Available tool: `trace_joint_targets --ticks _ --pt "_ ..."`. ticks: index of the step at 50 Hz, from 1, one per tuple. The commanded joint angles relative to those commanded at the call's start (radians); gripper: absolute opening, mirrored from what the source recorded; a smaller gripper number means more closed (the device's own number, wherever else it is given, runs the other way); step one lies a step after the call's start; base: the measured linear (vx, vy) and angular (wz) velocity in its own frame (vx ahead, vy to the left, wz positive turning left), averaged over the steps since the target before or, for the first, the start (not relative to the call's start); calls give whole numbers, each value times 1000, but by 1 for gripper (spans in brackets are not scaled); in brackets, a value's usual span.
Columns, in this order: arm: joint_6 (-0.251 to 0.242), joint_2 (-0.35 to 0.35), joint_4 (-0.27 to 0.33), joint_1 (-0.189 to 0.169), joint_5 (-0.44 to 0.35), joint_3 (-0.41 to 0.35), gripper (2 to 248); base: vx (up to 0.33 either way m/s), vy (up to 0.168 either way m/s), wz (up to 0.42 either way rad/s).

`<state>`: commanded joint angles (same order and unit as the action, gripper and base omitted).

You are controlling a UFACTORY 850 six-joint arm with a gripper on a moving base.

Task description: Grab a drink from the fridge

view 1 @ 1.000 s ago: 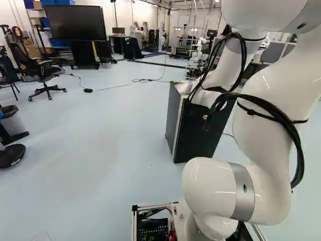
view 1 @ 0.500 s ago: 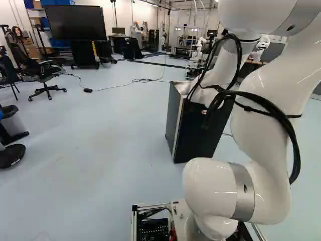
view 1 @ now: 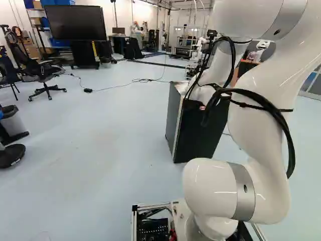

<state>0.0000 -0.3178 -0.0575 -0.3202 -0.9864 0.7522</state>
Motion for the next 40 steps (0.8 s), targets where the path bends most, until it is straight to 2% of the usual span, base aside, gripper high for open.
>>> trace_joint_targets --ticks 15,40 --pt "0 -55 0 -7 0 64 247 0 0 0" --pt "0 -187 0 -24 0 173 247 0 0 0"
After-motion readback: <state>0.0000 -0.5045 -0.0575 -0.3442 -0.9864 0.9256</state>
